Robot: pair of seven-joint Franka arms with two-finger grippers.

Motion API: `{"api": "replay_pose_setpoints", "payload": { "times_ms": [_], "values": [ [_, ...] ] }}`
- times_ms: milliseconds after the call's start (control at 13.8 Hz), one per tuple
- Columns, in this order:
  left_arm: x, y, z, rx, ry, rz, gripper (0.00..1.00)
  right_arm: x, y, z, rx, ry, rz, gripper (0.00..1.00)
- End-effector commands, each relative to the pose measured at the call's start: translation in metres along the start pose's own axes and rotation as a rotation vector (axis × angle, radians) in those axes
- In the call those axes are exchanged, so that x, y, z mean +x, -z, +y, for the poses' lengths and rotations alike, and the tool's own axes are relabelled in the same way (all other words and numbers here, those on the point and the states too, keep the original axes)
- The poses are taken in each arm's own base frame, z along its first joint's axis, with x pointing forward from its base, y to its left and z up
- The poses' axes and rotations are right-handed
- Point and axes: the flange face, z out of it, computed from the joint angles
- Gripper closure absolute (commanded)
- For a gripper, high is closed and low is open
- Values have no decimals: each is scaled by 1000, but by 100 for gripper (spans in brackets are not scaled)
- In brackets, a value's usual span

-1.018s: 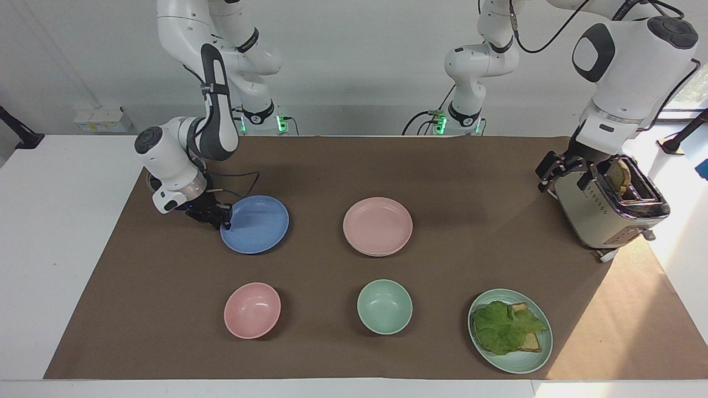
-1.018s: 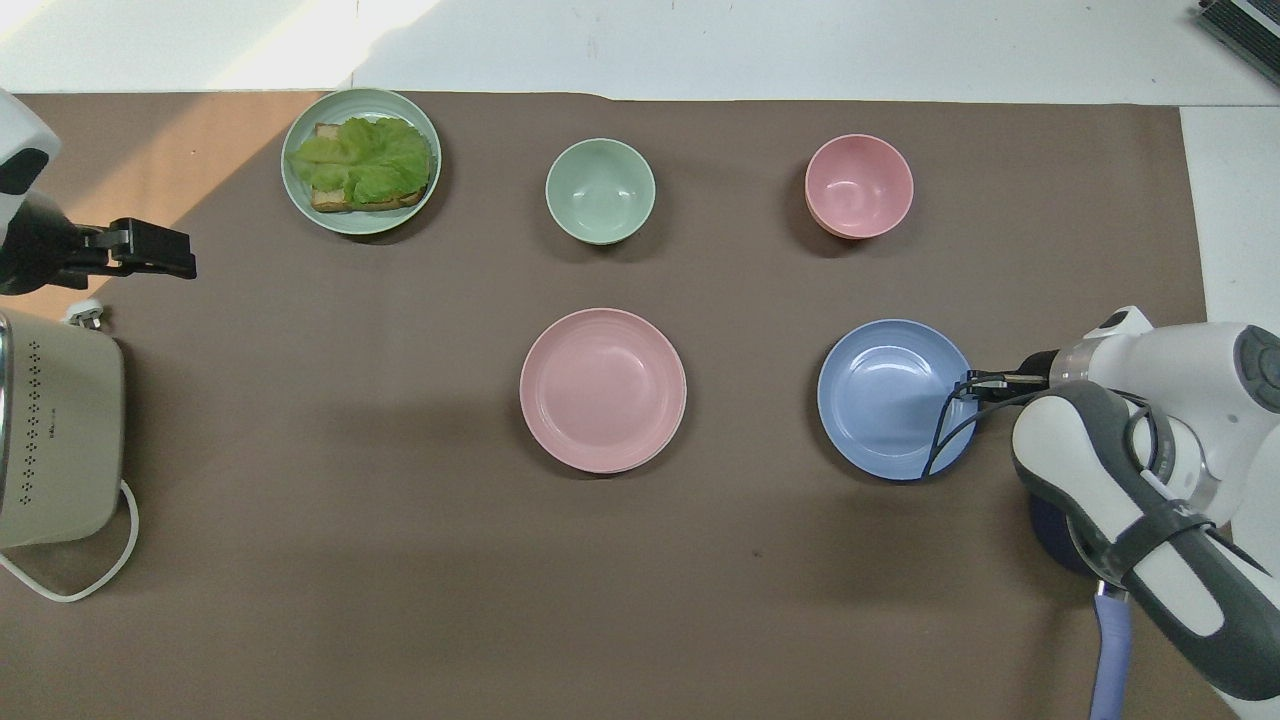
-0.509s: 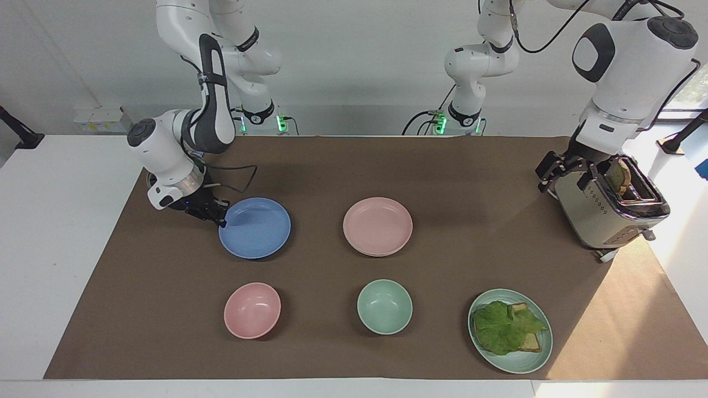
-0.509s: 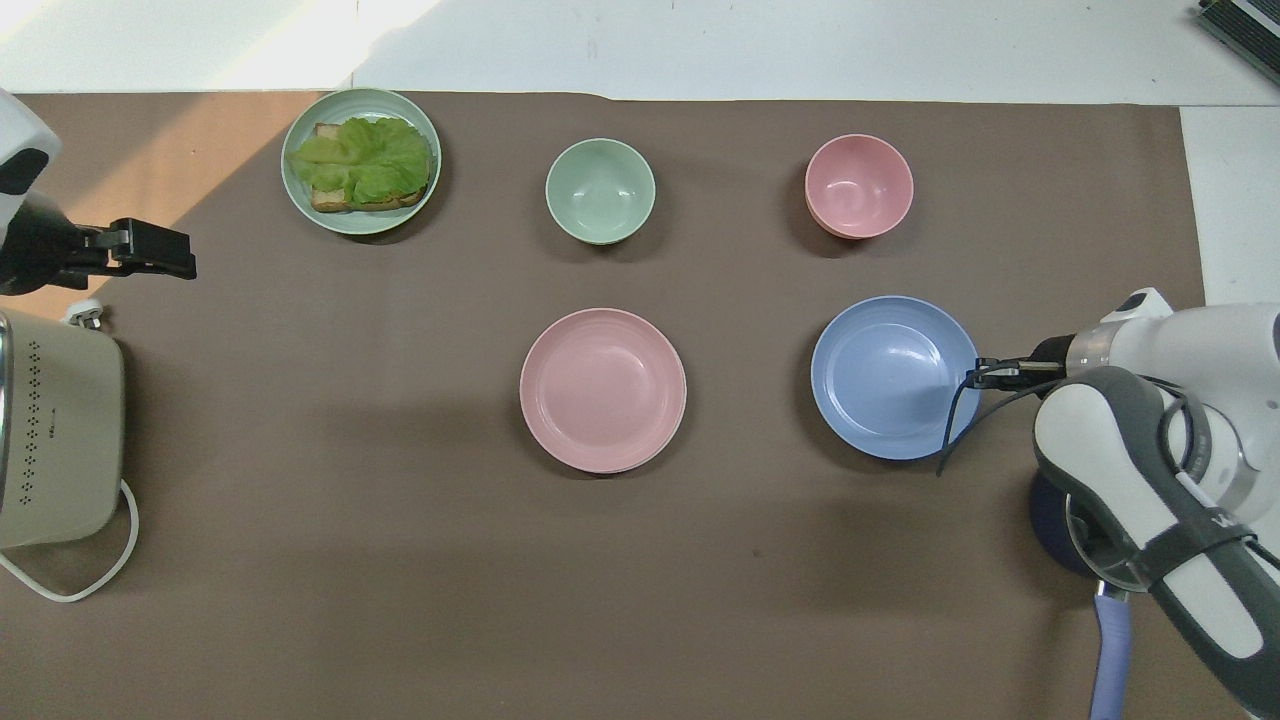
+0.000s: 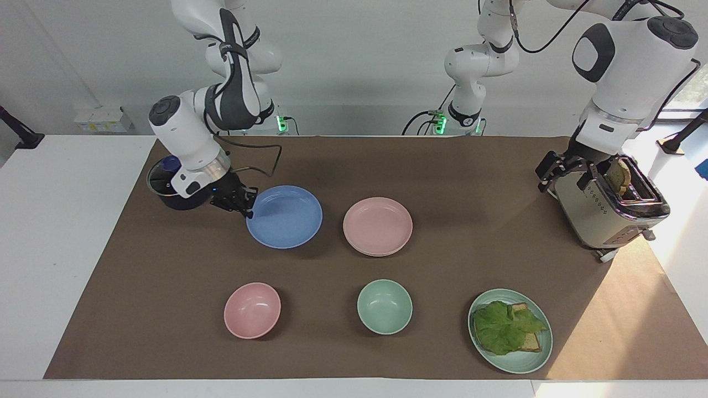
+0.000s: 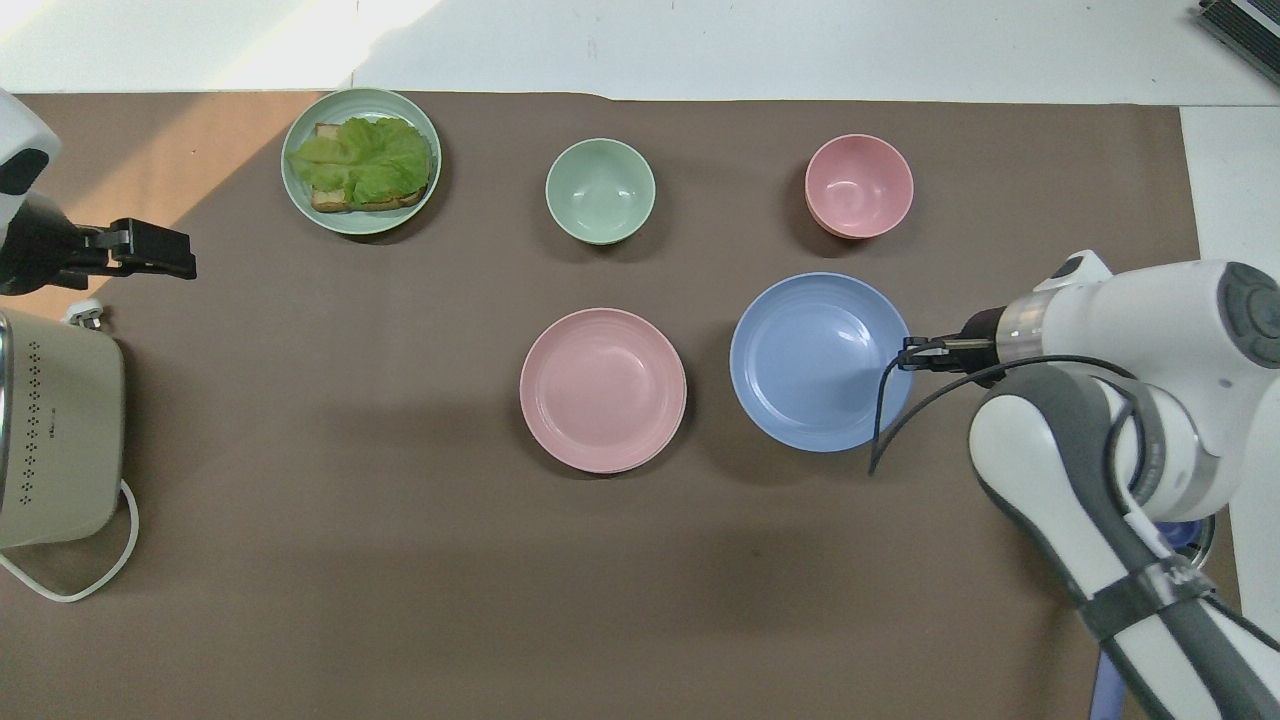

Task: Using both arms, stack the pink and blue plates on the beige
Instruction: 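Carry the blue plate with the right gripper onto the pink plate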

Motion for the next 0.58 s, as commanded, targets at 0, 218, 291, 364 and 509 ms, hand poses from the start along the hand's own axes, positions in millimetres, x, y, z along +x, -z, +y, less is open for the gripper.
{"api": "replay_pose_setpoints", "payload": {
  "times_ms": [0, 218, 291, 364, 509],
  "values": [
    [-2, 2, -2, 21, -3, -7, 0, 0, -9, -51, 13, -63, -7, 100],
    [-2, 2, -2, 21, -3, -7, 0, -13, -41, -121, 25, -96, 15, 100],
    [-2, 2, -2, 21, -3, -9, 0, -21, -52, -142, 24, -104, 4, 100],
    [-2, 2, -2, 21, -3, -7, 0, -25, -59, -153, 26, -103, 11, 100],
    [-2, 2, -2, 21, -3, -7, 0, -28, -72, -168, 38, -97, 47, 100]
  ]
}}
